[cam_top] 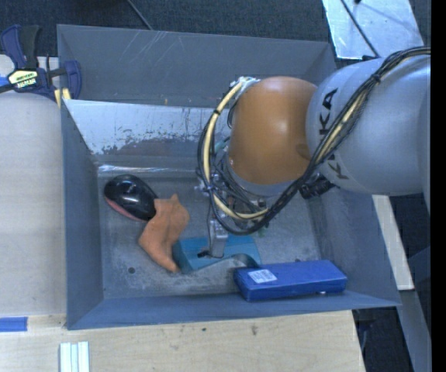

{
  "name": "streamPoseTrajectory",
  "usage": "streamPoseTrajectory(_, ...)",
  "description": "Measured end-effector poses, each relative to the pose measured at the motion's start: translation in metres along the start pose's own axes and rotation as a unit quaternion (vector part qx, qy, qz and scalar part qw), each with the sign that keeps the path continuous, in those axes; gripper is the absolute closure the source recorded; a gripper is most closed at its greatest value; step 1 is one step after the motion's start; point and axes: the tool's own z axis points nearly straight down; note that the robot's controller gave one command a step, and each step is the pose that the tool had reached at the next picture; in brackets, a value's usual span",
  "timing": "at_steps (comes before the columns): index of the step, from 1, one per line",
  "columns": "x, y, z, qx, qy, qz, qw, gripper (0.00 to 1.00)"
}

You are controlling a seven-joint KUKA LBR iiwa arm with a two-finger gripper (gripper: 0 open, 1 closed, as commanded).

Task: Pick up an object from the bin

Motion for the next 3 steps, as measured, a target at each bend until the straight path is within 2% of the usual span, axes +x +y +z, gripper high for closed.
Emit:
streamPoseTrajectory(1,-0.002,-0.001,-0.005,-0.001,-0.0044,0.002,1.0000,0.00)
streamPoseTrajectory(2,0.018,-0.027,0.017,0.000,-0.0037,-0.018,0.9998,0.00)
streamPoseTrajectory(3,0.024,-0.037,0.024,0.000,-0.0026,-0.023,0.9997,0.00)
